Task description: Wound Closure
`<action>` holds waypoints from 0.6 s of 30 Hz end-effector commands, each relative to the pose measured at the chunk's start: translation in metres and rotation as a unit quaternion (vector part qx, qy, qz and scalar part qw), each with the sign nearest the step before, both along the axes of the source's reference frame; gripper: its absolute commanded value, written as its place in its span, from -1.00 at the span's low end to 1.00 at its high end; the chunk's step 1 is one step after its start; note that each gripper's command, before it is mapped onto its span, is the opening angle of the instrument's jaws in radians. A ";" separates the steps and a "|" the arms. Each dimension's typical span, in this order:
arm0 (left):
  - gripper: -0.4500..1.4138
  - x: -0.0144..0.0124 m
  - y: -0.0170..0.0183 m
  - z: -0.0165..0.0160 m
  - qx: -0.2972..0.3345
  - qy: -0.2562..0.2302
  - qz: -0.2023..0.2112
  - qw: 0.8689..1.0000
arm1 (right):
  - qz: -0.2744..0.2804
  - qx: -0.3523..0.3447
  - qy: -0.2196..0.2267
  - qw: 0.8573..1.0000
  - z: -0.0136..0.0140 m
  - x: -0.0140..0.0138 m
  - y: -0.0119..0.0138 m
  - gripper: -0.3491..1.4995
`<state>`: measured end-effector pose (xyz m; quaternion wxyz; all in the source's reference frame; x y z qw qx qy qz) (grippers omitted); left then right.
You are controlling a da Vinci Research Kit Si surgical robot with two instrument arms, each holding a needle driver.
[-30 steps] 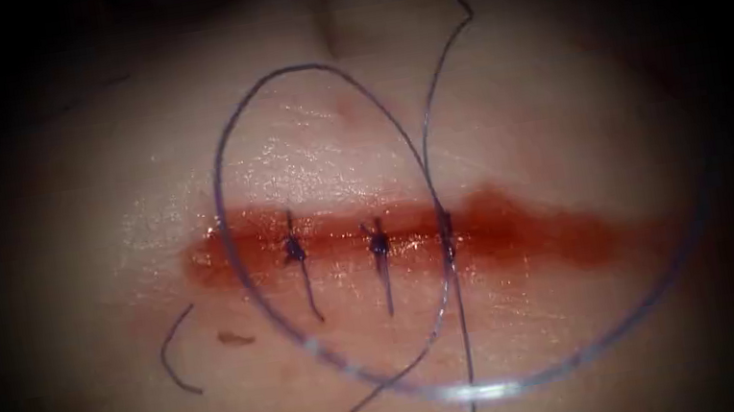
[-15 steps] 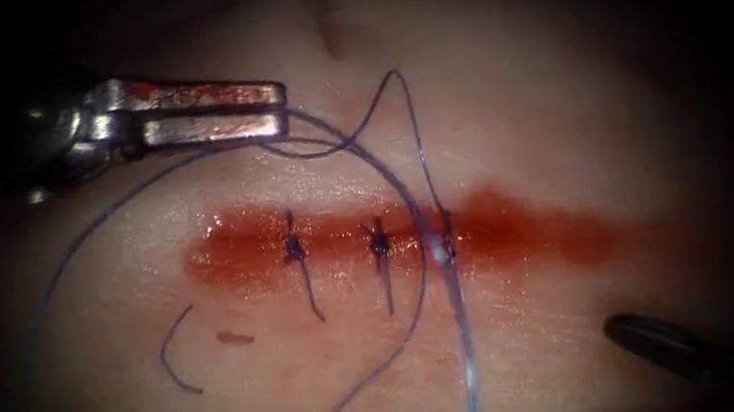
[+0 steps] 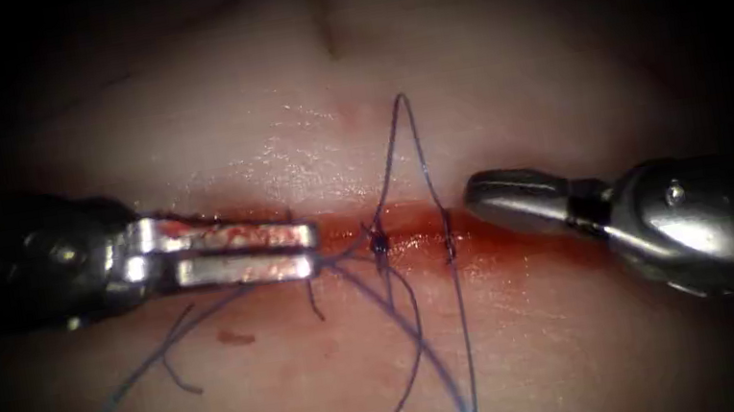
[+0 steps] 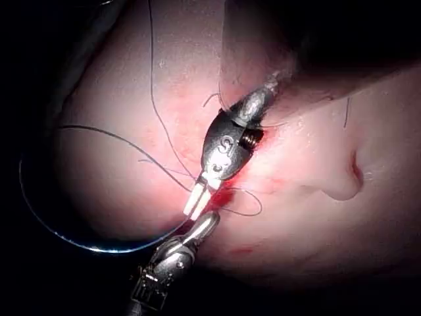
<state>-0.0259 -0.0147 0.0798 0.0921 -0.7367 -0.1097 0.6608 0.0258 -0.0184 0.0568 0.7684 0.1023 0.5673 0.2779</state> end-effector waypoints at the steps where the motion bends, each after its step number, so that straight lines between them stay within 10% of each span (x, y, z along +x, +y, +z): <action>1: -1.00 -0.0006 -0.0007 0.0005 0.001 -0.002 -0.002 1.000 | -0.003 -0.006 -0.001 1.000 0.0019 0.0014 -0.0009 -1.00; 18: -1.00 -0.0041 -0.0034 0.0033 0.015 -0.023 -0.012 1.000 | 0.022 0.025 0.072 0.997 0.0045 0.0069 0.0004 -0.80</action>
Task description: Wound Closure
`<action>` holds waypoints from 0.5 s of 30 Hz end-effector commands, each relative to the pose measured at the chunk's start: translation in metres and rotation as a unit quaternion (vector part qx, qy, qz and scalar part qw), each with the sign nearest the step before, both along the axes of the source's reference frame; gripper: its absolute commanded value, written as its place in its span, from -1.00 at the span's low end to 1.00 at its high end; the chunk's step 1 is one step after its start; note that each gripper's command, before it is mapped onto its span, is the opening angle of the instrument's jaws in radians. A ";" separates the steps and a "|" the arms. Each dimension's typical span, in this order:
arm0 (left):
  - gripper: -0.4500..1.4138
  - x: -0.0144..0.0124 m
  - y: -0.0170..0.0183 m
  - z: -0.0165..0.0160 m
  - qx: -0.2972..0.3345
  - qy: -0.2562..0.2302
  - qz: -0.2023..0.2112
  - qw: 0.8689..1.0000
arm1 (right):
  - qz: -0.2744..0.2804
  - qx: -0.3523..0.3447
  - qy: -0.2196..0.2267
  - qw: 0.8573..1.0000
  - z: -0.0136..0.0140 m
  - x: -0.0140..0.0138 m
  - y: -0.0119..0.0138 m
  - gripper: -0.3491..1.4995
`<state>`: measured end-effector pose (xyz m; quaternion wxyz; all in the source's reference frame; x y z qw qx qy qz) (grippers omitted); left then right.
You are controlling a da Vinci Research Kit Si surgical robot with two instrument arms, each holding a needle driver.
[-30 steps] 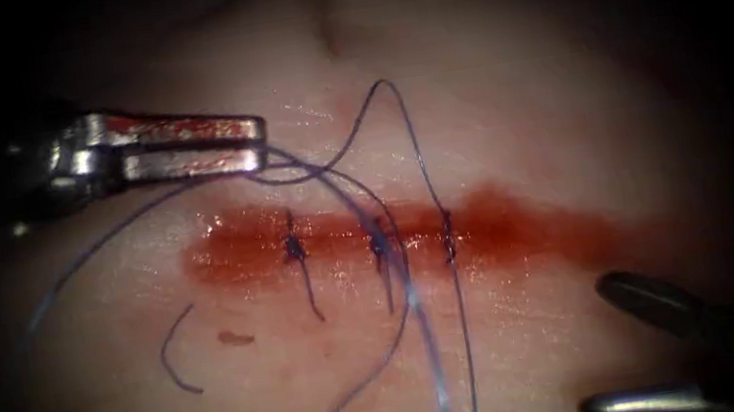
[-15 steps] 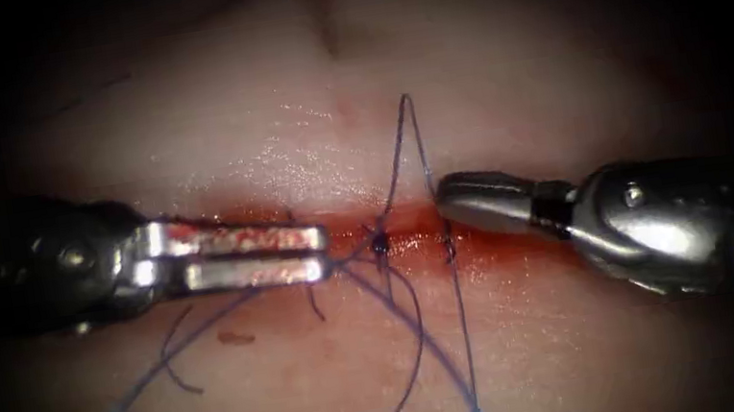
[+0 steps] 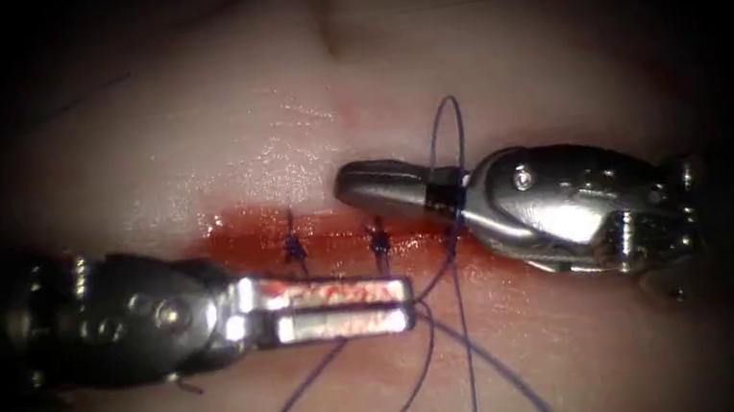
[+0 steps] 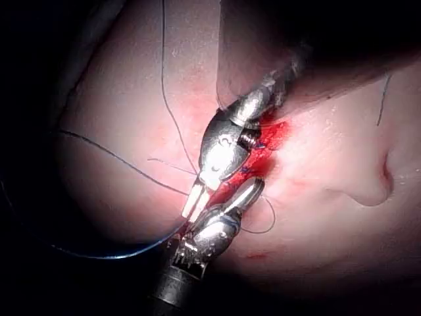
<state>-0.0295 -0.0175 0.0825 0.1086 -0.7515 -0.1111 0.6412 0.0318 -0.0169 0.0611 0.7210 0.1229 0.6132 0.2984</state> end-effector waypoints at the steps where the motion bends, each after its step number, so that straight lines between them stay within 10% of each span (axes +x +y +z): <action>1: -1.00 -0.0005 -0.0007 0.0014 0.001 0.000 0.002 1.000 | 0.001 0.009 0.028 1.000 -0.0003 0.0012 -0.0012 -0.80; 15: -1.00 0.0009 -0.0017 0.0091 0.028 -0.022 0.007 0.999 | -0.061 0.023 0.155 0.986 -0.0021 0.0010 -0.0007 -0.89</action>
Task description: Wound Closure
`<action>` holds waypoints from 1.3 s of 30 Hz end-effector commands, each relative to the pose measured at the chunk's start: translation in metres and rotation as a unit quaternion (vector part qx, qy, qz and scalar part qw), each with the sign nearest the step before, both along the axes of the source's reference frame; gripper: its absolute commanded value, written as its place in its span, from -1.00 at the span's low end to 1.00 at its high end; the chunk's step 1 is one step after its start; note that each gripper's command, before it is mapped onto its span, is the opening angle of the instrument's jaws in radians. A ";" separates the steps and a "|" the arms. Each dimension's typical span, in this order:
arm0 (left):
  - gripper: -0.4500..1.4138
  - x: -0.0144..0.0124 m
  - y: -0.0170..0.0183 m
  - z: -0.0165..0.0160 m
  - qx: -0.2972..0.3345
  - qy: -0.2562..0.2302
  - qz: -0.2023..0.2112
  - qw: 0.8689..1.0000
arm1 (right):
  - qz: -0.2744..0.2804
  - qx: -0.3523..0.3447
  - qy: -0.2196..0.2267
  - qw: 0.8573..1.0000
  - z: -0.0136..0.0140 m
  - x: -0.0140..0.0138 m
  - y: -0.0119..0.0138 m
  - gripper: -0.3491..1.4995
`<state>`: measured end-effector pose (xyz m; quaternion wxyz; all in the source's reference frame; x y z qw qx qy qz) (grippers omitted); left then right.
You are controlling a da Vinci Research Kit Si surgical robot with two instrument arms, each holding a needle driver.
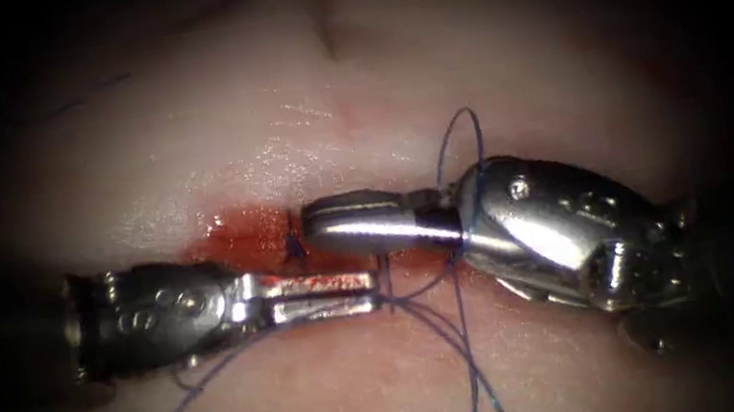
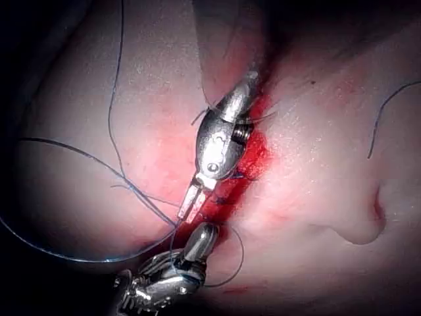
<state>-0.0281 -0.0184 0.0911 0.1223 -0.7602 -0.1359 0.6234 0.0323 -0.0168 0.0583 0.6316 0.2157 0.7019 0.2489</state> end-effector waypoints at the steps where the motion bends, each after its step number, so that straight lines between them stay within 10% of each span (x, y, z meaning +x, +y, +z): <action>1: -1.00 -0.0005 -0.0007 0.0007 0.001 -0.007 -0.003 1.000 | -0.013 0.001 0.008 1.000 0.0008 0.0005 -0.0008 -0.91; 12: -1.00 0.0008 0.0012 0.0007 0.020 -0.086 -0.030 0.996 | -0.058 -0.015 0.045 0.997 0.0013 -0.0022 -0.0006 -1.00; 39: -1.00 0.0009 0.0027 0.0034 0.027 -0.103 -0.025 0.994 | -0.125 -0.029 0.091 0.988 -0.0002 -0.0018 0.0012 -1.00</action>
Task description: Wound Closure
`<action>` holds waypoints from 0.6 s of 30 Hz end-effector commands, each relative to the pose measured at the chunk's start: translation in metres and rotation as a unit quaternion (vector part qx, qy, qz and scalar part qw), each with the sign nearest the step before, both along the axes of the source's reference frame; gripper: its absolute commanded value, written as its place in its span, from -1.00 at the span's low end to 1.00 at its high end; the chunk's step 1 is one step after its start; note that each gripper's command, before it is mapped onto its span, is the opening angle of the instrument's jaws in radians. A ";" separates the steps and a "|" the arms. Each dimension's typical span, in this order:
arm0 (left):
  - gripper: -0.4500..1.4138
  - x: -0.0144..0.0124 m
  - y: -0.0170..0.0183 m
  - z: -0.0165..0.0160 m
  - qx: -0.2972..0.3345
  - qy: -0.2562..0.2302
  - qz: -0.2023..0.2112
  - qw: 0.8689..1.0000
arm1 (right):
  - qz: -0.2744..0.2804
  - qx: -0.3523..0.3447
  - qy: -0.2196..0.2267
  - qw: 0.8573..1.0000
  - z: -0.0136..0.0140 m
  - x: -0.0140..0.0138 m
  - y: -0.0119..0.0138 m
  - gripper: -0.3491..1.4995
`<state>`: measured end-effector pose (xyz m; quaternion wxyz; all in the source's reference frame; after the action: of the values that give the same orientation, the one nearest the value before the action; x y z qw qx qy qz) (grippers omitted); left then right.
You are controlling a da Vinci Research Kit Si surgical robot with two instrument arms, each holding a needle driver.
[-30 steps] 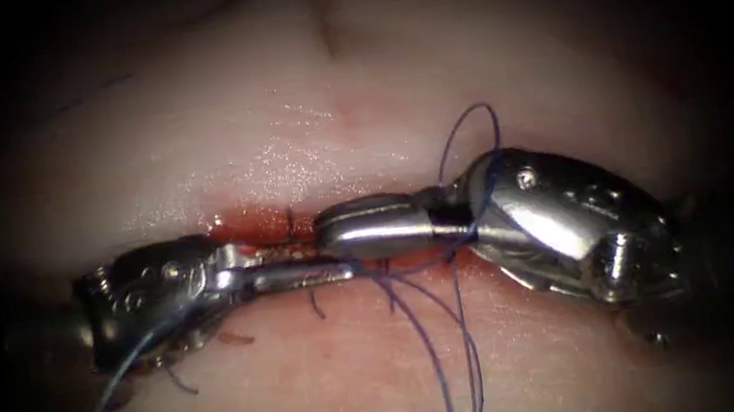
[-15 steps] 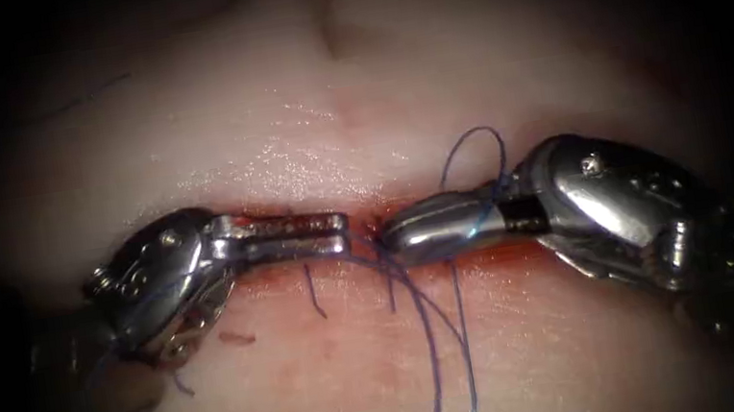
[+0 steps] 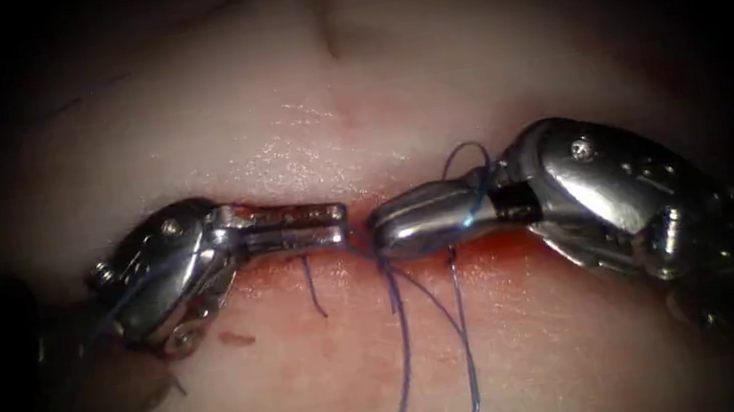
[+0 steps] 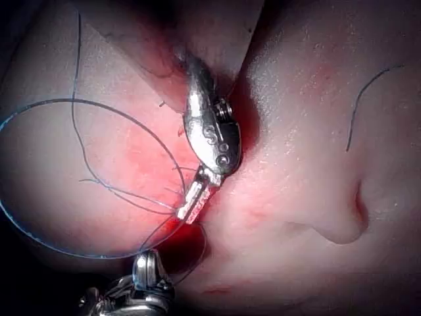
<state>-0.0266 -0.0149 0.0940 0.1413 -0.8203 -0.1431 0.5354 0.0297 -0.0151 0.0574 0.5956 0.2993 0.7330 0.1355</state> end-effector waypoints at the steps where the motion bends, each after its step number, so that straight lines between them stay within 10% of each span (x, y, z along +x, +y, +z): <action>1: -1.00 -0.0007 -0.0008 0.0005 0.003 0.000 0.000 1.000 | -0.021 -0.007 0.001 1.000 0.0007 0.0009 -0.0006 -1.00; 18: -1.00 -0.0009 0.0002 0.0003 0.014 -0.003 0.004 1.000 | -0.220 -0.090 -0.003 0.971 0.0000 0.0040 -0.0016 -1.00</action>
<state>-0.0269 -0.0136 0.0936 0.1485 -0.8198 -0.1548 0.5310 0.0332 -0.0163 0.0569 0.6394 0.4014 0.6515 -0.0747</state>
